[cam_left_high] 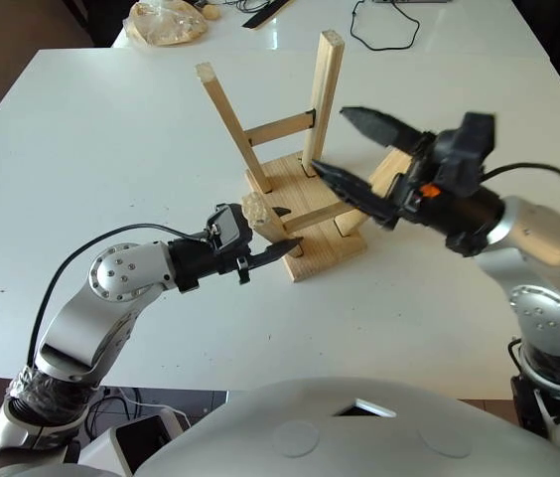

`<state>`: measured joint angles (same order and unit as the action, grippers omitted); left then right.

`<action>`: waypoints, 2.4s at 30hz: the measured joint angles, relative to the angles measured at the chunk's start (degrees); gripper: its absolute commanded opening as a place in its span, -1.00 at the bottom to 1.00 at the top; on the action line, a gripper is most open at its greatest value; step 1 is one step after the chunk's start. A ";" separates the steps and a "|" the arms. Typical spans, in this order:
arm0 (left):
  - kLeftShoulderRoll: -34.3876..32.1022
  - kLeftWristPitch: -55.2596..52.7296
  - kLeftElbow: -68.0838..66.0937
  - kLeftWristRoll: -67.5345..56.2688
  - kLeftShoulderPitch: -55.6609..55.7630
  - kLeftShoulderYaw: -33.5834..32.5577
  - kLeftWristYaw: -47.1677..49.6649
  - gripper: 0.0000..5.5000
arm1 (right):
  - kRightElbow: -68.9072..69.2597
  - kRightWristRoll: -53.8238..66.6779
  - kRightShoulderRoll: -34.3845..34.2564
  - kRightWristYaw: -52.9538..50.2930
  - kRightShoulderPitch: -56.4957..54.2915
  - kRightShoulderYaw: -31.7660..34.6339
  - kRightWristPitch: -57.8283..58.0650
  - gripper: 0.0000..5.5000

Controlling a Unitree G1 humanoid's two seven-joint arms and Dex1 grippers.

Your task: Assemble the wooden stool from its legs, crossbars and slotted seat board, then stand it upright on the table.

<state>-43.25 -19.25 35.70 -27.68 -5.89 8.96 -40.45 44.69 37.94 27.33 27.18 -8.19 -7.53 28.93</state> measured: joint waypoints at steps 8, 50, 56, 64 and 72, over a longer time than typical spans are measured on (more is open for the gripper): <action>-0.16 -0.27 0.22 -0.14 -0.21 0.06 0.45 -0.25 | -14.71 -19.65 -1.36 -0.46 5.73 -14.55 -9.04 0.19; -1.07 -3.72 0.04 -2.35 2.56 0.37 1.48 -0.25 | -20.46 -21.96 -1.08 -13.64 -3.21 -1.30 -5.07 0.19; -1.43 -7.57 -0.45 -2.34 6.51 1.42 0.16 -0.25 | -16.18 -20.35 -1.41 -16.02 -1.74 0.45 4.55 0.19; -0.32 -9.39 -0.46 -2.24 7.74 2.74 1.31 -0.25 | -36.71 -27.89 4.46 -6.42 -1.05 2.69 -11.55 0.19; -0.36 -10.08 -0.84 -2.84 8.21 2.36 1.29 -0.25 | -38.35 -33.24 4.99 -9.79 -4.53 6.61 -15.96 0.19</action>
<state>-43.61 -29.34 34.86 -30.52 2.32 11.32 -39.17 6.34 4.69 32.32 17.39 -12.72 -0.92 12.97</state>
